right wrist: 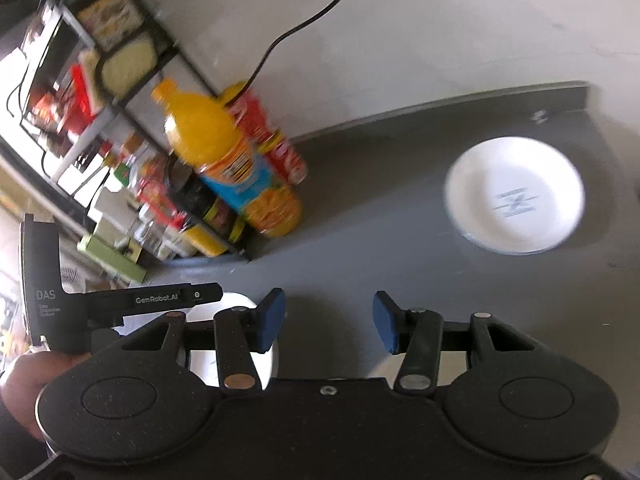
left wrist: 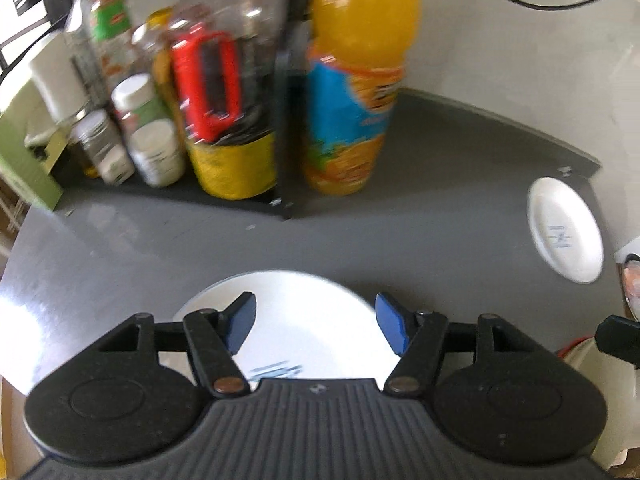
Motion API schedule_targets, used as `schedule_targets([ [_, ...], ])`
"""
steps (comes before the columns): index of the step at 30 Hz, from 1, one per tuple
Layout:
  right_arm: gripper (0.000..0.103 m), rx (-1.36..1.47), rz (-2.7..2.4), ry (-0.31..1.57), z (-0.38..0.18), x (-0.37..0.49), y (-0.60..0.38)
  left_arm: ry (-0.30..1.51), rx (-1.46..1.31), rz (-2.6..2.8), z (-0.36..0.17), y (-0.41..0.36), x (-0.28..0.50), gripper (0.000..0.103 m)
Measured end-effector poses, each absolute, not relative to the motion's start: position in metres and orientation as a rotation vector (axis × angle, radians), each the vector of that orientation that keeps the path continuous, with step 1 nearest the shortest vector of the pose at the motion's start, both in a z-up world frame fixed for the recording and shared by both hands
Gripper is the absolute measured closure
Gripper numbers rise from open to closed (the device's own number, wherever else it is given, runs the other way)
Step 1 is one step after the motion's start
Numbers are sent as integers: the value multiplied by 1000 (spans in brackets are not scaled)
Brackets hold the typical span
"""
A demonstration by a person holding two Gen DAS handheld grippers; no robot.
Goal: Organize plates and bowls
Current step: 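Move both grippers toward the white plate printed 'BAKERY'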
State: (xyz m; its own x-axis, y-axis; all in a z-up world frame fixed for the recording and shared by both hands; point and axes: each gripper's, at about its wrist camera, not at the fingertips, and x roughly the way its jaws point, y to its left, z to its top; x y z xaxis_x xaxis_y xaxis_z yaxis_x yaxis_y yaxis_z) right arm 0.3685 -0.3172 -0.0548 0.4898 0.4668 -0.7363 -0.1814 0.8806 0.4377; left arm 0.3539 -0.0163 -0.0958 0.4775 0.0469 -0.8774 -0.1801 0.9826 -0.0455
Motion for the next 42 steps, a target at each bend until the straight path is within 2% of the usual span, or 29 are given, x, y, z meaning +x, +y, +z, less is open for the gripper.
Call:
schedule_targets([
  [14, 54, 371, 275, 926, -64, 359, -423, 1062, -94, 22, -87, -125, 387, 38],
  [36, 55, 487, 141, 865, -165, 398, -492, 1072, -14, -73, -128, -217, 449, 39],
  [42, 64, 498, 140, 879, -183, 415, -489, 1068, 12, -107, -140, -228, 466, 42],
])
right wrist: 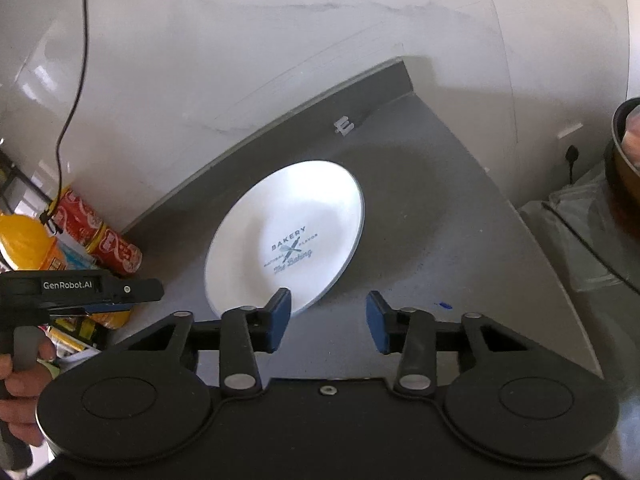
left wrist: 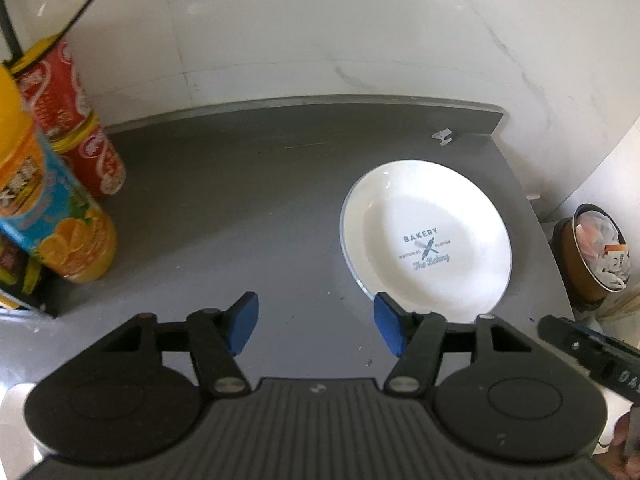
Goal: Organize plates and bowls
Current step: 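Move both grippers toward the white plate printed 'BAKERY', then close the right gripper on the 'BAKERY' plate rim while the left gripper also closes on it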
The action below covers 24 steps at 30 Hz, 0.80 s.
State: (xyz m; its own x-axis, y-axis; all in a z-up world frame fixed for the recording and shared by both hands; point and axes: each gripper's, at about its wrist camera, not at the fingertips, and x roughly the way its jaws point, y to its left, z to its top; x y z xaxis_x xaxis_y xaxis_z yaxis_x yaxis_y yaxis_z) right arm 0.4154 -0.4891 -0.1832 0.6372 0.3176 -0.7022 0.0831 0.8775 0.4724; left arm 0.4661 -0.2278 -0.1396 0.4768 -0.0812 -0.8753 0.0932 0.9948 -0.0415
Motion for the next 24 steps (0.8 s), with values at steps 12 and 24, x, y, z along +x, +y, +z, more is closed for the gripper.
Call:
schedule_targets([
  [12, 69, 489, 110, 899, -201, 464, -485, 1093, -11, -174, -184, -241, 519, 62],
  [24, 89, 446, 55, 943, -221, 492, -476, 1132, -57, -207, -214, -245, 547, 78],
])
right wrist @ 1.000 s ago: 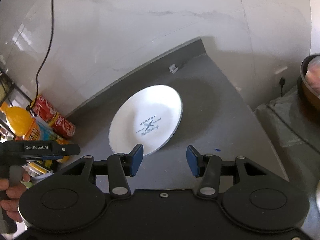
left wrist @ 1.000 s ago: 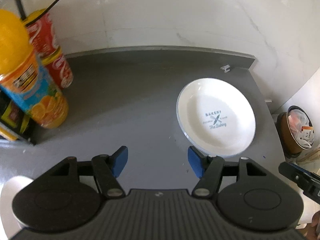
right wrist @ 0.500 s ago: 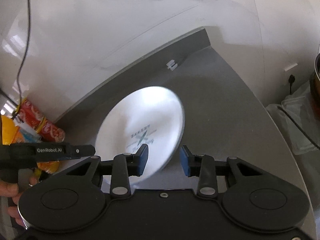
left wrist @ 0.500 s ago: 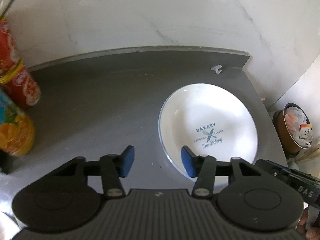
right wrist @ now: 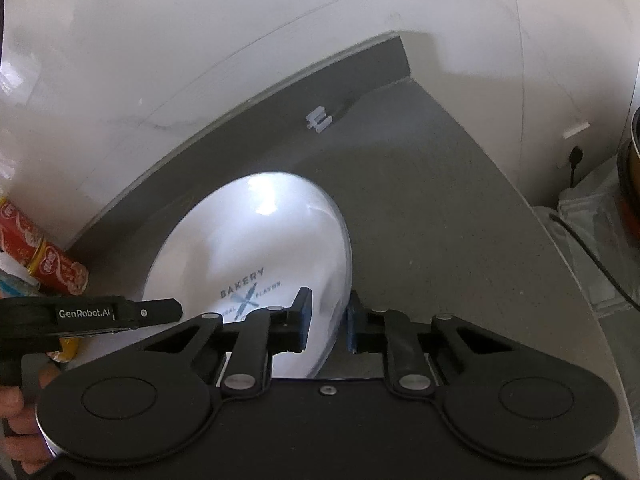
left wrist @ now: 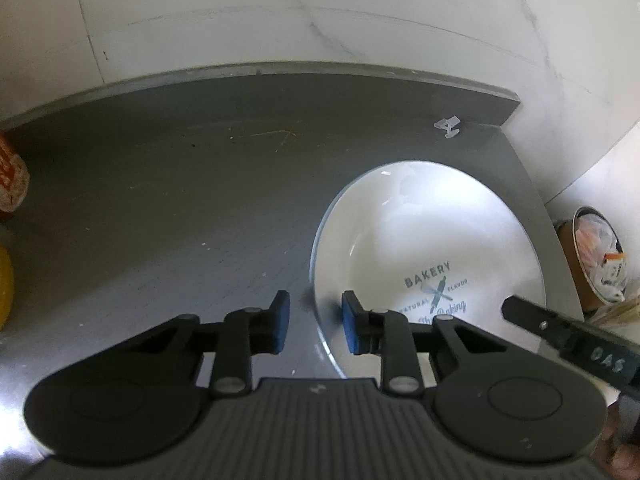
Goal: Organize plates and bowls
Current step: 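Close the right gripper on the 'BAKERY' plate rim while the left gripper also closes on it, then lift the 'BAKERY' plate with both grippers and carry it over the plate stack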
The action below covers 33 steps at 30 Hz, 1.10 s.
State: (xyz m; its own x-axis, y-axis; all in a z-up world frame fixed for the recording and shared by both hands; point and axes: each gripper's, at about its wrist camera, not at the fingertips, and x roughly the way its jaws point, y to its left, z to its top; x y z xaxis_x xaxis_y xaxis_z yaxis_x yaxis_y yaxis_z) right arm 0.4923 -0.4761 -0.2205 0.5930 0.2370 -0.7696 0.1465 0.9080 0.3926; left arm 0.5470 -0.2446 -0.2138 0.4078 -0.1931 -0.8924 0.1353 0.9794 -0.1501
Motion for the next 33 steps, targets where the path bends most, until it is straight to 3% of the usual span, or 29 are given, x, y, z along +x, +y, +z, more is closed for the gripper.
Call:
schedule_targets([
  [15, 89, 373, 79, 940, -196, 469, -461, 1110, -90, -215, -197, -241, 544, 91],
  [33, 89, 255, 156, 854, -119, 420, -439, 1032, -177, -181, -134, -214, 483, 92],
])
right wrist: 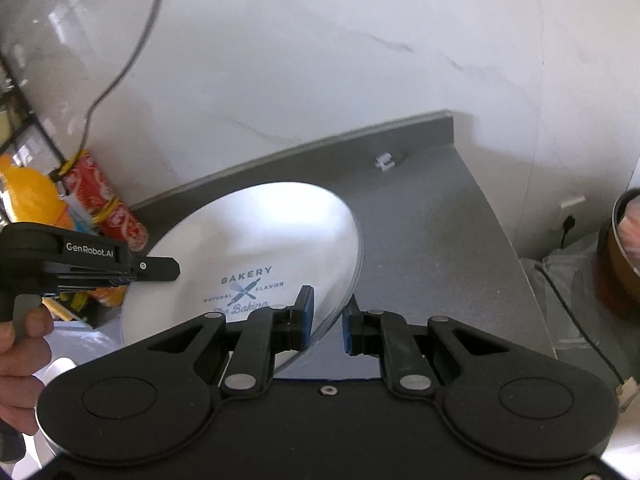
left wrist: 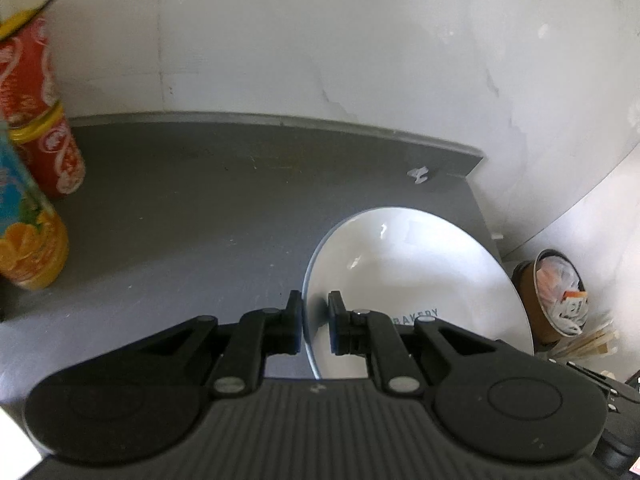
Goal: Organize plates and bowls
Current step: 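Lift the 'BAKERY' plate with both grippers and carry it over the plate stack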
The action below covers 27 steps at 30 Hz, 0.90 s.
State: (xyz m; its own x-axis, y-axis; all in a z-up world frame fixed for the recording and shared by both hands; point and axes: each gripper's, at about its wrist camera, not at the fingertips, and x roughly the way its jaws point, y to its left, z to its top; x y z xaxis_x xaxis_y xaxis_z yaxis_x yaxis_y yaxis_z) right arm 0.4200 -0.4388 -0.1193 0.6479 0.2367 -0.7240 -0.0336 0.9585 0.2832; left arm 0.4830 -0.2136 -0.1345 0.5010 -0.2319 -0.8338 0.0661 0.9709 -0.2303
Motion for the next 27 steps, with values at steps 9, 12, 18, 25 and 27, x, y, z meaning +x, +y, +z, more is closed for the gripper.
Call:
schedule_targets([
  [9, 89, 252, 173, 804, -83, 386, -409, 992, -240, -153, -91, -186, 441, 92],
  [12, 89, 241, 167, 779, -73, 374, -397, 981, -248, -152, -78, -175, 430, 92],
  [18, 89, 261, 153, 775, -65, 355, -375, 959, -240, -172, -61, -150, 412, 92],
  [25, 89, 267, 140, 768, -63, 339, -342, 954, -232, -221, -57, -118, 399, 92],
  [27, 89, 260, 143, 768, -64, 336, -330, 956, -234, -224, -57, -108, 395, 92],
])
